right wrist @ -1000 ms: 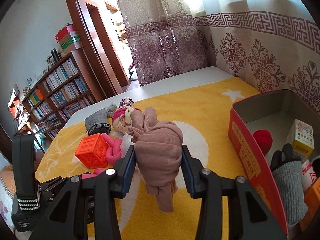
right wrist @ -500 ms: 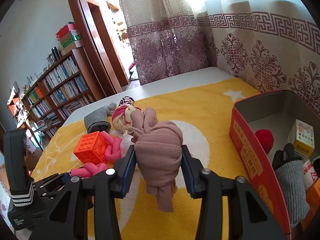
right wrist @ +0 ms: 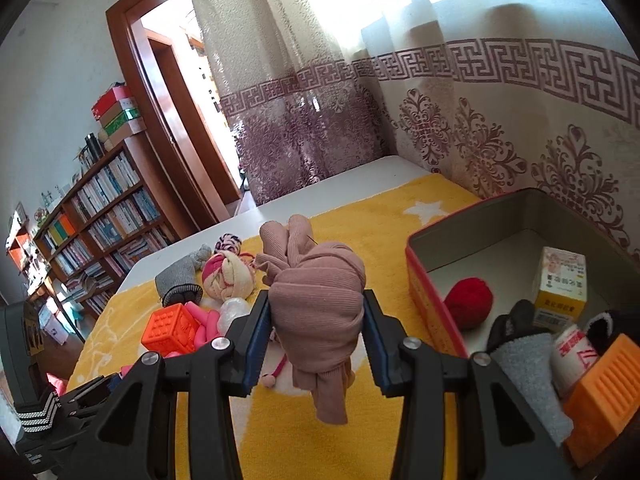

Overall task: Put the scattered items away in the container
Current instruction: 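Carry the pink stocking and pink foam knot into the red tin box and release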

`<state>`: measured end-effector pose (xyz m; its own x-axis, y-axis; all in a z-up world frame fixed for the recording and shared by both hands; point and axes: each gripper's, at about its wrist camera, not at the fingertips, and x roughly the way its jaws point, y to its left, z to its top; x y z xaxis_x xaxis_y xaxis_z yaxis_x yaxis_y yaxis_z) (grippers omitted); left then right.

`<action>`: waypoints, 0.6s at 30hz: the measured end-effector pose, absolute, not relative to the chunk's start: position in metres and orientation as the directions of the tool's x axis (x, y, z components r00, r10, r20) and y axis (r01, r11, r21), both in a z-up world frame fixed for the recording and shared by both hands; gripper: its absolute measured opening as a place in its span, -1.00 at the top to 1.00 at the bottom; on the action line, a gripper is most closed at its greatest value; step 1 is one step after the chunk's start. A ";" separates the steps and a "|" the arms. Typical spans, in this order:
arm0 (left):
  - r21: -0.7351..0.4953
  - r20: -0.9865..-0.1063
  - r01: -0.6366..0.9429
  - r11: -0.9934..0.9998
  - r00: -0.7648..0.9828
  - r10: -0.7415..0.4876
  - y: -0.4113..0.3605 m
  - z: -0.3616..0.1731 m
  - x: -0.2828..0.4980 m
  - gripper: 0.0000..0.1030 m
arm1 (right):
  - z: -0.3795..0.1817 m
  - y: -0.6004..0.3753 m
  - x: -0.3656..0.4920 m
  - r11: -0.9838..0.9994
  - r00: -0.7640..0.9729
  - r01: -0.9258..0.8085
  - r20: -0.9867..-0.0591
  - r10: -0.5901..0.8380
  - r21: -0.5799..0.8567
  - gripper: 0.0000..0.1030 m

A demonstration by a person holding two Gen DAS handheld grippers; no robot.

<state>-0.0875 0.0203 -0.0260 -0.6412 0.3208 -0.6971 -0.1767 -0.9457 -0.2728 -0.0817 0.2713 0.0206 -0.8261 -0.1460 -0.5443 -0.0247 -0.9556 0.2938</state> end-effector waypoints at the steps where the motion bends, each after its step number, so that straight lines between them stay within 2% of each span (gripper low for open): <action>1: -0.273 -0.698 -0.179 -0.945 -0.639 0.323 0.021 -0.026 -0.087 -0.29 | 0.023 0.279 -0.080 -0.958 -0.829 -0.048 -0.546 -0.120 0.284 0.09; 8: -0.271 -0.690 -0.202 -0.941 -0.641 0.337 0.029 -0.021 -0.083 -0.29 | 0.029 0.337 -0.081 -0.945 -0.798 -0.193 -0.603 -0.006 0.265 0.09; 12: -0.271 -0.692 -0.203 -0.941 -0.638 0.338 0.030 -0.023 -0.082 -0.29 | 0.030 0.351 -0.095 -0.953 -0.760 -0.182 -0.650 -0.020 0.242 0.04; 15: -0.270 -0.692 -0.206 -0.941 -0.638 0.338 0.031 -0.022 -0.081 -0.29 | 0.032 0.360 -0.094 -0.944 -0.766 -0.188 -0.642 -0.032 0.272 0.01; 18: -0.268 -0.692 -0.205 -0.941 -0.638 0.337 0.032 -0.022 -0.082 -0.29 | 0.035 0.363 -0.085 -0.938 -0.790 -0.200 -0.613 -0.016 0.282 -0.20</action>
